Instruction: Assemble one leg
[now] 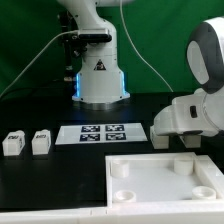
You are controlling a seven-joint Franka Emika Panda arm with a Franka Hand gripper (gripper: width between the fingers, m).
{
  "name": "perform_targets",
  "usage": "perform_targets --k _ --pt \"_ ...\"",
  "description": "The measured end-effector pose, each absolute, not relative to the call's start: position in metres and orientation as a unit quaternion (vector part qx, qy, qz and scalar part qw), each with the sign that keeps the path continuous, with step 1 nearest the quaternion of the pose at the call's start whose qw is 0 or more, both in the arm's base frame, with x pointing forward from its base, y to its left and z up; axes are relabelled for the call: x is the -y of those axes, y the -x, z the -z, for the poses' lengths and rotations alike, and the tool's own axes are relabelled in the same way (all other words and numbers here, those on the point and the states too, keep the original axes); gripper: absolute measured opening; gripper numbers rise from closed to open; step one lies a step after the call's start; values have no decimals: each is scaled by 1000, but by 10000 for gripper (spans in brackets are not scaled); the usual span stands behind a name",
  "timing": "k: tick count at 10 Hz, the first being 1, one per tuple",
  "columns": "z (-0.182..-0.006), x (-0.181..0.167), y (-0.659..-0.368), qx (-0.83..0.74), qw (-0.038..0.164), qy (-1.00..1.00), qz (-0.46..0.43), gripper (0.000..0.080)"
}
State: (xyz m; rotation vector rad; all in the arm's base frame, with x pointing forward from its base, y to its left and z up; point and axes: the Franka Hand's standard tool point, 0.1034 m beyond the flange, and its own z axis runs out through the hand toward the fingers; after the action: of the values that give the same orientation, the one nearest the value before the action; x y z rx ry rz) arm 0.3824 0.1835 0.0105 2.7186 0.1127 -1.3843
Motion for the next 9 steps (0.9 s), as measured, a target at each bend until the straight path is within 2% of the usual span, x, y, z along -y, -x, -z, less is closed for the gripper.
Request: perform_targets --k 1,2,3,4,9 --pt "-10 -183 -382 -37 44 -890 453 548" --pt "-10 -183 -382 -37 44 -890 453 548" --pt "-10 -183 -382 -37 44 -890 453 347" --pt "-10 -183 -382 -37 44 -890 453 290" --pt "-10 -183 -382 -37 44 -890 453 290"
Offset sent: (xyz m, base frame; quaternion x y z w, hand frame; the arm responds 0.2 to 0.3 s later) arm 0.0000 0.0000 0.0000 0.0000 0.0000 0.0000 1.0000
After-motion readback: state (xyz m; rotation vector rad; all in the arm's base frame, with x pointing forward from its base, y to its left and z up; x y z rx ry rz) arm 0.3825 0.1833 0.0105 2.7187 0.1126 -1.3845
